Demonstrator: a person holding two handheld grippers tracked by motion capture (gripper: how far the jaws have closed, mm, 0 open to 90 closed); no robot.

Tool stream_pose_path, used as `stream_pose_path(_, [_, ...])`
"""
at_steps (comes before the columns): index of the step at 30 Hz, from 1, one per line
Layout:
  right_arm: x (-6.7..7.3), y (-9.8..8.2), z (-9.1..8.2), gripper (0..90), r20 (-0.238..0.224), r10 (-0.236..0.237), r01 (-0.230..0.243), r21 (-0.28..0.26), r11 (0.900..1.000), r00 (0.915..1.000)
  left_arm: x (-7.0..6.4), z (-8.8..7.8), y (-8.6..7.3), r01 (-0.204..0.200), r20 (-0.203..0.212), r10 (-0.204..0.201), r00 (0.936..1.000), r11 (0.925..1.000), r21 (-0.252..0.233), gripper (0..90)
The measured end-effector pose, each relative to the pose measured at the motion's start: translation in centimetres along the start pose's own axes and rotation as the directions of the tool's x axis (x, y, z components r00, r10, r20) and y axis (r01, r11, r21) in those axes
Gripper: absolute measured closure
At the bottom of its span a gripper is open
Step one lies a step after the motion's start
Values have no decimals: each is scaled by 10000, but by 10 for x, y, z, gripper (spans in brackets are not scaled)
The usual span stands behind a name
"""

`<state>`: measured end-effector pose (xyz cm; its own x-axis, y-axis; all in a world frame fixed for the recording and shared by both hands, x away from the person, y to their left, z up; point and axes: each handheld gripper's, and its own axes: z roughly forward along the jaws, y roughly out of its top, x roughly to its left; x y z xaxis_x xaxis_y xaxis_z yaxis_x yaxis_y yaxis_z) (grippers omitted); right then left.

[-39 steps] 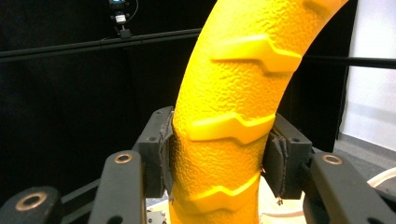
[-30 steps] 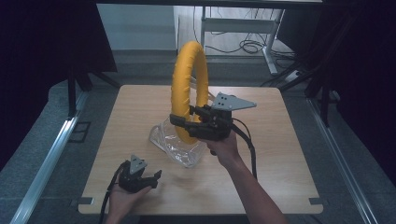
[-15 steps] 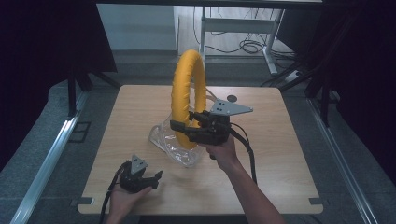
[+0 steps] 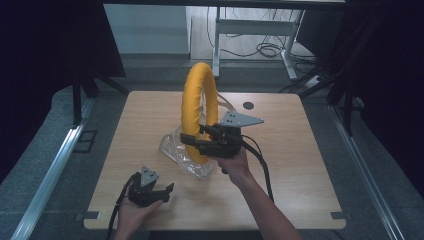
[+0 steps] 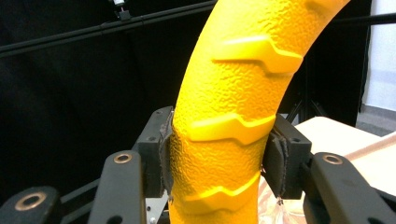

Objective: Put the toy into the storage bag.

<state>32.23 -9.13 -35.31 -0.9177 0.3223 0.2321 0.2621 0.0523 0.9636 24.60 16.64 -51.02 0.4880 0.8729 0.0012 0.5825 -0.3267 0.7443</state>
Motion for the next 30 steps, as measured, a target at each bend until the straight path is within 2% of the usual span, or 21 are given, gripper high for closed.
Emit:
stream_pose_path(11, [-12,-16,7,498,10,329,-329,331,9989,9995,-1,1,0,-50,37,50,10000,10000,41,219])
stream_pose_path(12, [-11,-18,9,498,242,458,-461,124,9989,9987,-1,1,0,-53,36,53,10000,10000,45,219])
stream_pose_path(22, [-21,-28,13,494,387,703,-719,423,9965,9968,-1,1,0,-65,16,65,10000,10000,56,219])
stream_pose_path(24, [-24,-31,14,482,639,672,-710,577,9958,9957,-1,1,0,-72,19,72,10000,10000,61,219])
stream_pose_path(30, [-30,-33,13,468,961,705,-762,568,9955,9929,-1,2,0,-71,14,71,10000,10000,62,219])
